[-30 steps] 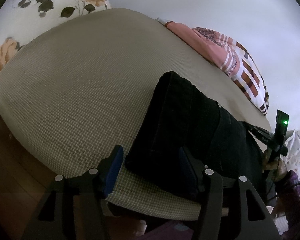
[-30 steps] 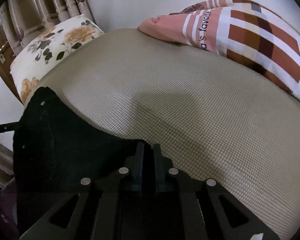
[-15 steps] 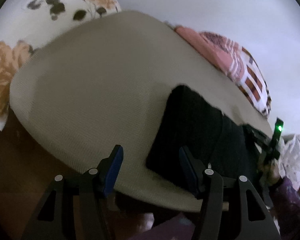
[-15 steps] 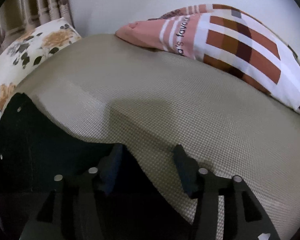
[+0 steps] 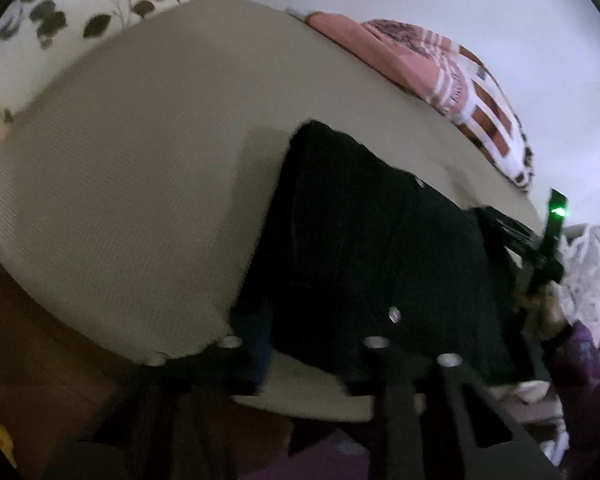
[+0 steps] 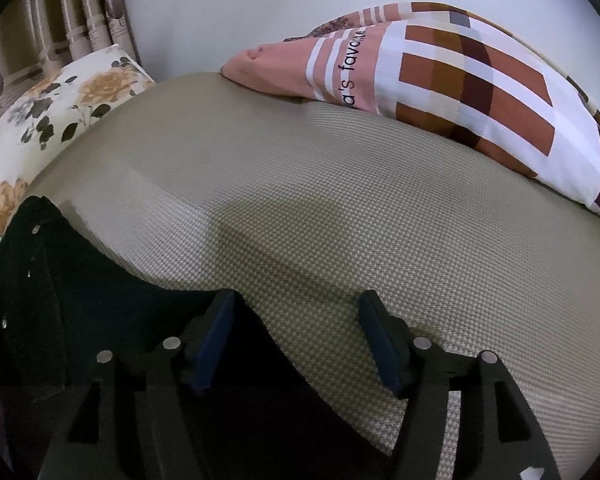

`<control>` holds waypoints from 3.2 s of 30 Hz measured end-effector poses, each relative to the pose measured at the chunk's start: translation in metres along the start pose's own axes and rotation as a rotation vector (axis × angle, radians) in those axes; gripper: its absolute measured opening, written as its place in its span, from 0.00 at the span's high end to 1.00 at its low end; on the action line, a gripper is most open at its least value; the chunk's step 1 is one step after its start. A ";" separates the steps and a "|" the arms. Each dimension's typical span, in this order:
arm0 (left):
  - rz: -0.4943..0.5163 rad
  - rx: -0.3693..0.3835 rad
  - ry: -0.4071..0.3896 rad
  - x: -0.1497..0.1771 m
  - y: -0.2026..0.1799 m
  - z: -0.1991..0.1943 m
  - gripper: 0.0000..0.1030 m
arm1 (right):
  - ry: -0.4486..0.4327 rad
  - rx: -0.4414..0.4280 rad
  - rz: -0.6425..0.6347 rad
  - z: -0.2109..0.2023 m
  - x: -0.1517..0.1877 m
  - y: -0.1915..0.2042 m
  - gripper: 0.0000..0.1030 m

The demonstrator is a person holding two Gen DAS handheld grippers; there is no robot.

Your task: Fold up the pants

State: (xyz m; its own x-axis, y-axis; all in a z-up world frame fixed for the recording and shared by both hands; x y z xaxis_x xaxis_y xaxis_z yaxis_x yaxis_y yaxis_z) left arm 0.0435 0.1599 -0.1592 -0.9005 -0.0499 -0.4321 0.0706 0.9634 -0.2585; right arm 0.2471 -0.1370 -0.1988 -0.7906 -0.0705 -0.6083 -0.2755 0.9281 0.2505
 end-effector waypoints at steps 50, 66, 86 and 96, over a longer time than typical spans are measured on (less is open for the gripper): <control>0.272 -0.018 0.033 0.025 -0.093 0.036 0.44 | -0.325 -0.251 1.113 -0.268 0.251 -0.185 0.34; 0.306 -0.035 0.018 0.026 -0.100 0.039 0.38 | -0.599 -0.314 1.554 -0.304 0.384 -0.299 0.35; 0.322 -0.026 0.004 0.028 -0.103 0.040 0.32 | -0.535 -0.247 1.505 -0.283 0.343 -0.308 0.45; 0.330 -0.025 0.005 0.028 -0.107 0.041 0.28 | -0.381 -0.019 1.460 -0.275 0.330 -0.318 0.96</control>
State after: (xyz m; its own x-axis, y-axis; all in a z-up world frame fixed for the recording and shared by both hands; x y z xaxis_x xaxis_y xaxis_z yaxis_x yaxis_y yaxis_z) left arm 0.0279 0.0445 -0.1791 -0.8327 0.2677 -0.4847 0.3486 0.9336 -0.0833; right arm -0.0767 -0.5556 -0.2722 -0.1838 0.9827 0.0240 0.5953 0.0918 0.7983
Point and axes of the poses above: each gripper's, at about its wrist camera, not at the fingertips, and z roughly the way its jaws point, y to its left, x to its underside, the point moved 5 cm from there along z, roughly the way its jaws point, and after that the axes turned 12 degrees about z, right-handed, at the moved point
